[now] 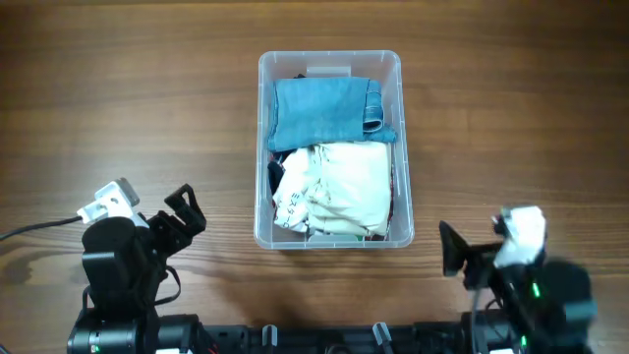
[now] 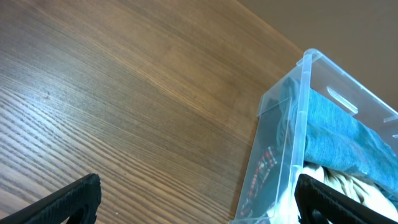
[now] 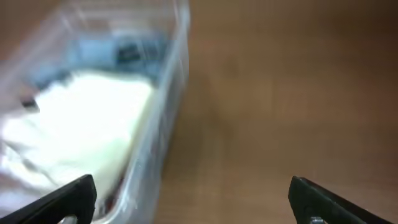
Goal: Pack container
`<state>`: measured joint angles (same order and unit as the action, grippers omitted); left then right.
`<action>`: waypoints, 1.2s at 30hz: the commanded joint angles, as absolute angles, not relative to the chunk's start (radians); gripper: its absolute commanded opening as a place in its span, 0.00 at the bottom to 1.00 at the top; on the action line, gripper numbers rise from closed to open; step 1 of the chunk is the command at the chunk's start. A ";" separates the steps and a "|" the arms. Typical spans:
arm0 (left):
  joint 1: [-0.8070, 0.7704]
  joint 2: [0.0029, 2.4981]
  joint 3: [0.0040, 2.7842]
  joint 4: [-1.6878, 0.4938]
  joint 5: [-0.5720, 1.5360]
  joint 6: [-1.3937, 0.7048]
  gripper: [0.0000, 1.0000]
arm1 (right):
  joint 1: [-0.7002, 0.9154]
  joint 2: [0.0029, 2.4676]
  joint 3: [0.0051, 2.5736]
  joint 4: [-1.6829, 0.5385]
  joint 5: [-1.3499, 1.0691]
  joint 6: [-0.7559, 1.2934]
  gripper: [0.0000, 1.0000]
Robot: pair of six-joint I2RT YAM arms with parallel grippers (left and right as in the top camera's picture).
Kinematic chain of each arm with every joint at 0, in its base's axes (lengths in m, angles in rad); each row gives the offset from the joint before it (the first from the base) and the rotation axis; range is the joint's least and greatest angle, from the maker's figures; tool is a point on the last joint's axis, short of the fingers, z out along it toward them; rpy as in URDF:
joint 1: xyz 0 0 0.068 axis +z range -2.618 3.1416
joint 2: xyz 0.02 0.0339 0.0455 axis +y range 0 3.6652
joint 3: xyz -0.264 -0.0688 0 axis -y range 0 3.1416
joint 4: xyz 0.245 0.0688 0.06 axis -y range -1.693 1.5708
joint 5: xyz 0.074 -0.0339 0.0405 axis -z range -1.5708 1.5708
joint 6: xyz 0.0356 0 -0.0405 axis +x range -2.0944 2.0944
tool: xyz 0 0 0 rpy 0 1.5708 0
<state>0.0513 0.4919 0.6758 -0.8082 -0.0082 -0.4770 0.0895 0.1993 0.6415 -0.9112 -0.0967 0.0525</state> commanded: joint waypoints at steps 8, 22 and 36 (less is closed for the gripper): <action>0.044 0.487 0.669 -0.807 0.003 -0.487 1.00 | 0.091 0.004 0.074 -0.044 -0.086 -0.142 1.00; 0.044 0.487 0.669 -0.807 0.003 -0.487 1.00 | 0.091 0.014 0.006 0.002 -0.075 -0.157 1.00; 0.043 0.451 0.669 -0.810 0.003 -0.487 1.00 | 0.091 0.014 0.006 0.002 -0.075 -0.157 1.00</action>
<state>0.0513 0.4904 0.6731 -0.8085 -0.0021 -0.4770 0.0895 0.0139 0.0063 -0.0021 -0.0853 -0.1444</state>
